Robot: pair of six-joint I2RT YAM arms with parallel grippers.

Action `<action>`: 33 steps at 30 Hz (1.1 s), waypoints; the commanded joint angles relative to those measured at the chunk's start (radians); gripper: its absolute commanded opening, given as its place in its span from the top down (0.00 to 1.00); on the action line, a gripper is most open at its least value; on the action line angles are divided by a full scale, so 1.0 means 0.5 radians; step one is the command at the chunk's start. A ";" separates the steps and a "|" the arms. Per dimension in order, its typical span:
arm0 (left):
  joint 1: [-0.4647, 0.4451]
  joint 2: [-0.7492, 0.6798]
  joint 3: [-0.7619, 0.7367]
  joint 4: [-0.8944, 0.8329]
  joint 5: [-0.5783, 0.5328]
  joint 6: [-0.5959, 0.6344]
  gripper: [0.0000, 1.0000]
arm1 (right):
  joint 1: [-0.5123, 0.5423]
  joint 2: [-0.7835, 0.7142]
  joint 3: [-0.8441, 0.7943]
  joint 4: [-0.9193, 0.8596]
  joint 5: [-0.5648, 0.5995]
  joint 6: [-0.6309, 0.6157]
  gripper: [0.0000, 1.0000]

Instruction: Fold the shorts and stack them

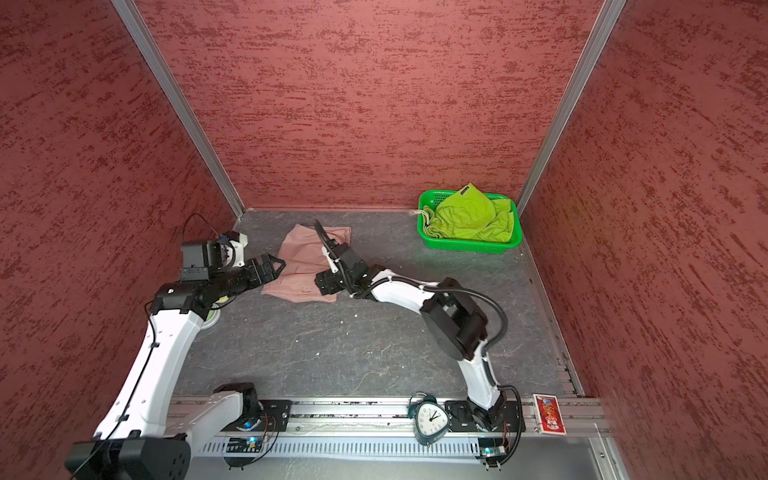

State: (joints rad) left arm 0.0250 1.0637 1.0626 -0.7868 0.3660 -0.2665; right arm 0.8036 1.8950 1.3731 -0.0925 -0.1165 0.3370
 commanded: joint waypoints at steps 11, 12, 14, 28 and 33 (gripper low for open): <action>-0.748 1.111 0.430 0.010 -0.688 0.519 0.01 | -0.503 -1.707 -1.159 -0.120 0.115 0.202 0.11; -0.765 1.191 0.470 0.002 -0.740 0.531 0.01 | -0.524 -1.773 -1.196 -0.137 0.111 0.206 0.10; -0.799 1.362 0.547 -0.002 -0.835 0.544 0.01 | -0.562 -1.887 -1.251 -0.168 0.095 0.221 0.09; -0.734 2.065 0.965 -0.054 -1.084 0.447 0.01 | -0.658 -1.937 -1.248 -0.218 0.024 0.209 0.08; -0.545 2.155 1.051 0.020 -1.009 0.494 0.01 | -0.727 -1.888 -1.192 -0.215 0.014 0.158 0.08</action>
State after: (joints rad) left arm -0.3031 2.1033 1.5650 -0.7891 -0.1303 -0.0341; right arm 0.4610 0.9386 0.7319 -0.1913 -0.1009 0.4400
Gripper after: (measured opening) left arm 0.994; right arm 0.924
